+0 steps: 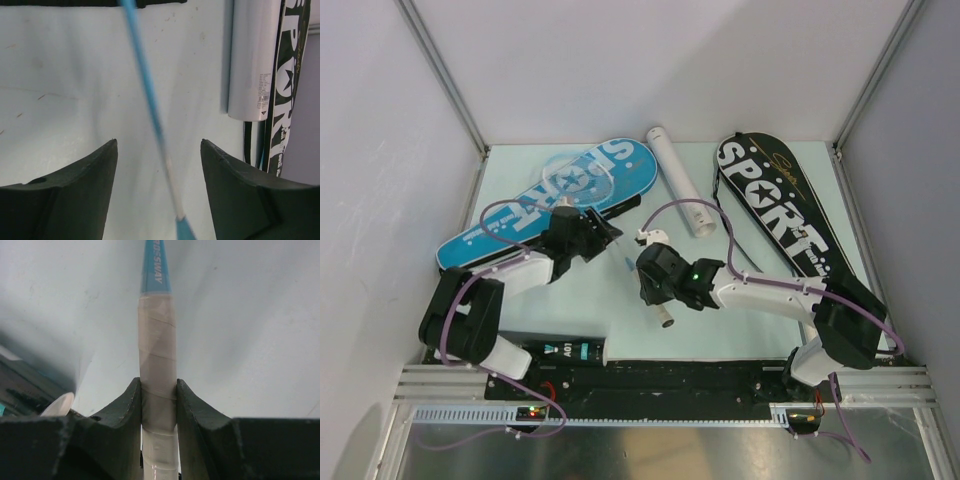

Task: Pack up the badminton gear
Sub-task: Adjust the racket.

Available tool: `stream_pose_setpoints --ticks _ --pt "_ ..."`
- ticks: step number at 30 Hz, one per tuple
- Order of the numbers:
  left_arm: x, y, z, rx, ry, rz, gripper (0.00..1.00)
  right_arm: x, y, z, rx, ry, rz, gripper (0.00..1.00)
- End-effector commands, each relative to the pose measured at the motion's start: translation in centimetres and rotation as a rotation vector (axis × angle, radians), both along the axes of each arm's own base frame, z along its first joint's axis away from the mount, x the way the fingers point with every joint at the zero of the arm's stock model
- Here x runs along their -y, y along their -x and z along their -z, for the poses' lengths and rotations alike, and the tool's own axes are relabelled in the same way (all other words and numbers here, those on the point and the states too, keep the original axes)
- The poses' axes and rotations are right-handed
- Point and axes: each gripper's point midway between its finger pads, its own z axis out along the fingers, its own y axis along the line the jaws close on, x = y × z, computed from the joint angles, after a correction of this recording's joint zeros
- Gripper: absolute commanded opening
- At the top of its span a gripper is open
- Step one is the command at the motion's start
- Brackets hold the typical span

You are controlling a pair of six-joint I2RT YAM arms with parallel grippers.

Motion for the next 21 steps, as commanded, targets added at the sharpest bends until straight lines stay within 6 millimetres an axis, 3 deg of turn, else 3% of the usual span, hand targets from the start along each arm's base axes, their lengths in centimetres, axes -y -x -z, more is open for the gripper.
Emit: stream_pose_setpoints --ticks 1,3,5,8,9,11,14,21 --pt "2.5 -2.0 -2.2 0.056 0.092 0.060 0.66 -2.8 0.7 -2.8 0.051 -0.113 -0.073 0.00" --pt "2.5 -2.0 -2.1 0.054 0.093 0.060 0.57 -2.7 1.1 -2.2 0.040 -0.094 -0.085 0.05" --pt "2.5 -1.8 -2.2 0.061 0.096 0.064 0.40 -2.8 1.5 -1.8 0.028 -0.091 -0.112 0.14" --pt "2.7 -1.5 -2.9 0.079 0.113 0.082 0.09 -3.2 2.0 -2.3 -0.001 -0.160 -0.171 0.39" --pt "2.9 -1.3 -3.3 0.089 0.120 0.094 0.05 -3.3 2.2 -2.6 -0.026 -0.200 -0.196 0.50" --pt "3.2 -1.0 -4.2 0.111 0.135 0.124 0.01 -3.9 2.8 -3.7 -0.081 -0.317 -0.263 0.63" --pt "3.6 -0.4 -5.6 0.143 0.156 0.157 0.00 -4.1 2.8 -5.5 -0.126 -0.482 -0.312 0.72" --pt "3.8 1.0 -9.4 0.243 0.209 0.202 0.00 -4.6 2.0 -6.7 -0.178 -0.678 -0.346 0.74"
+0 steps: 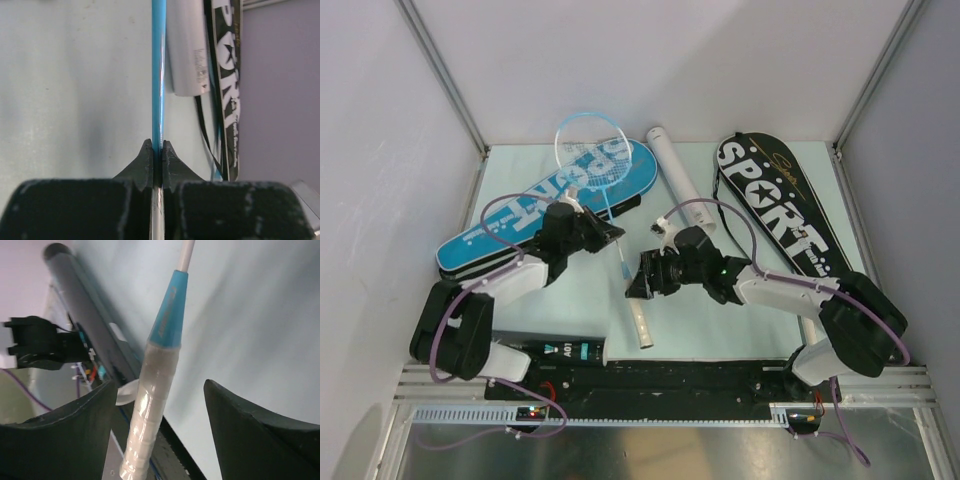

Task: Pack up the badminton gear
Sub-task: Adjust the racket.

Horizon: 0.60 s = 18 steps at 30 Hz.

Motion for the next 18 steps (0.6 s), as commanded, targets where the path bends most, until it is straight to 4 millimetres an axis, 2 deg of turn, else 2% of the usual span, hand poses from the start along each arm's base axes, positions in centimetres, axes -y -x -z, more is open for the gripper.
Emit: stream_pose_setpoints --ticks 1,6,8,10,11,12,15,16,18 --pt "0.9 0.6 -5.8 0.178 0.081 0.063 0.00 -2.4 0.9 -4.0 -0.009 -0.245 -0.119 0.73" --pt "1.2 1.6 -8.7 0.242 0.145 0.089 0.00 -3.3 1.2 -5.7 -0.034 -0.366 -0.156 0.58" --pt "1.5 2.0 -9.9 0.271 0.169 0.109 0.00 -3.5 1.4 -6.4 -0.035 -0.406 -0.161 0.47" --pt "1.5 2.4 -11.0 0.296 0.187 0.117 0.00 -3.4 1.4 -7.3 -0.025 -0.459 -0.152 0.28" --pt "1.5 2.6 -11.3 0.306 0.189 0.122 0.05 -3.2 1.4 -7.8 -0.013 -0.495 -0.139 0.14" --pt "1.5 2.9 -11.8 0.323 0.191 0.131 0.12 -2.8 1.4 -8.0 -0.008 -0.518 -0.123 0.07" --pt "1.5 3.3 -12.8 0.381 0.120 0.195 0.70 -1.6 0.8 -9.2 -0.001 -0.580 -0.056 0.01" --pt "1.3 3.6 -12.0 0.358 0.062 0.216 0.79 -1.1 0.5 -9.6 0.003 -0.591 -0.036 0.00" --pt "0.6 3.5 -11.5 0.364 -0.064 0.247 0.88 -0.2 -0.1 -10.0 0.018 -0.583 -0.005 0.00"
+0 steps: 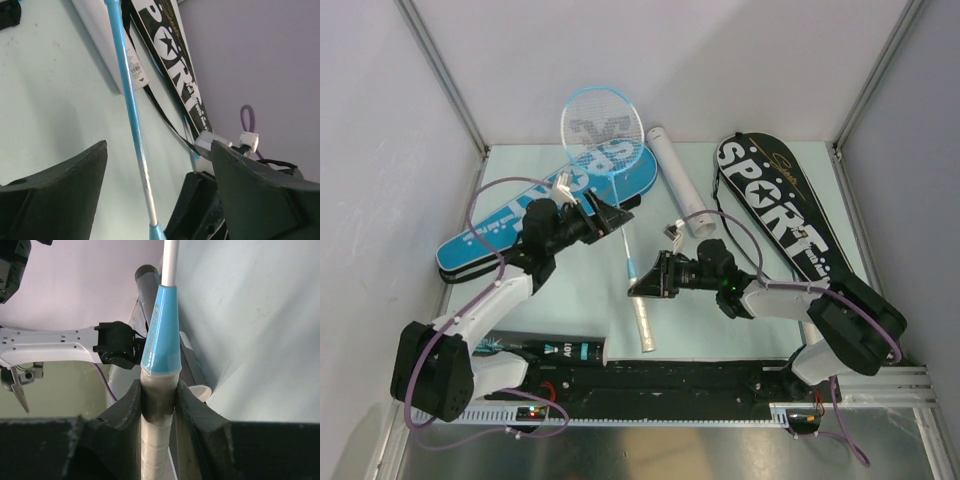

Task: Pack up the badminton gear
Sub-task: Adjust the racket, then open the racket bag at the center of the board.

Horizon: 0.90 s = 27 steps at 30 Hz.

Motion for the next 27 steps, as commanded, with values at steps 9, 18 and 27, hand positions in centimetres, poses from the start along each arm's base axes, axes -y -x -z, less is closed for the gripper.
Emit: stream_pose_setpoints --ticks 9,18,27 --pt "-6.6 -0.8 1.1 0.186 -0.738 0.047 0.88 6.6 -4.5 -6.9 0.128 -0.058 0.218 0.00" --pt "-12.5 -8.0 5.8 0.247 -1.415 0.261 0.79 11.2 -3.0 -7.2 0.208 0.090 0.333 0.00" --pt "-14.7 -13.2 12.8 0.156 -1.462 0.444 0.75 15.9 -1.6 -10.5 0.364 0.113 0.497 0.00"
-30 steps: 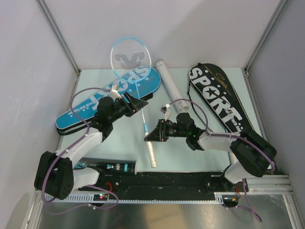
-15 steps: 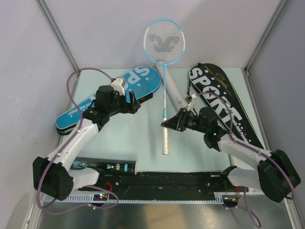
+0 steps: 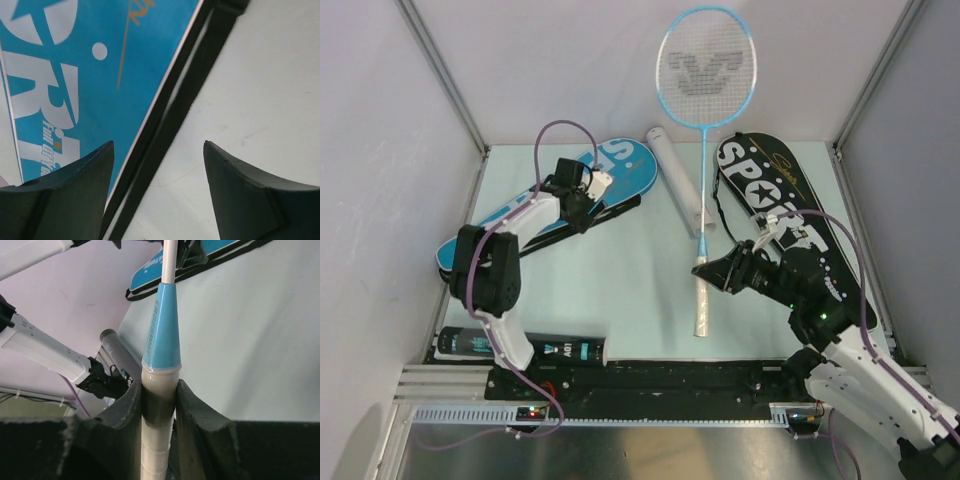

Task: Pack up the badminton gear
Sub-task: Open the racket bag at the center of the board.

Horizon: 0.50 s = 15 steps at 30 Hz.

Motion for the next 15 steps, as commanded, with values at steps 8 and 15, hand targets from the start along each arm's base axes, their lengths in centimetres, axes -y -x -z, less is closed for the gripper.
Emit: stream_pose_setpoints --ticks 8,15 --pt "-3.6 -4.1 3.1 -0.046 -0.142 0.066 0.72 2.7 -0.9 -3.2 0.130 0.030 0.120 0.00" --pt "-4.2 -5.9 2.9 -0.029 -0.149 0.050 0.62 2.7 -1.4 -3.6 0.132 0.018 0.124 0.00"
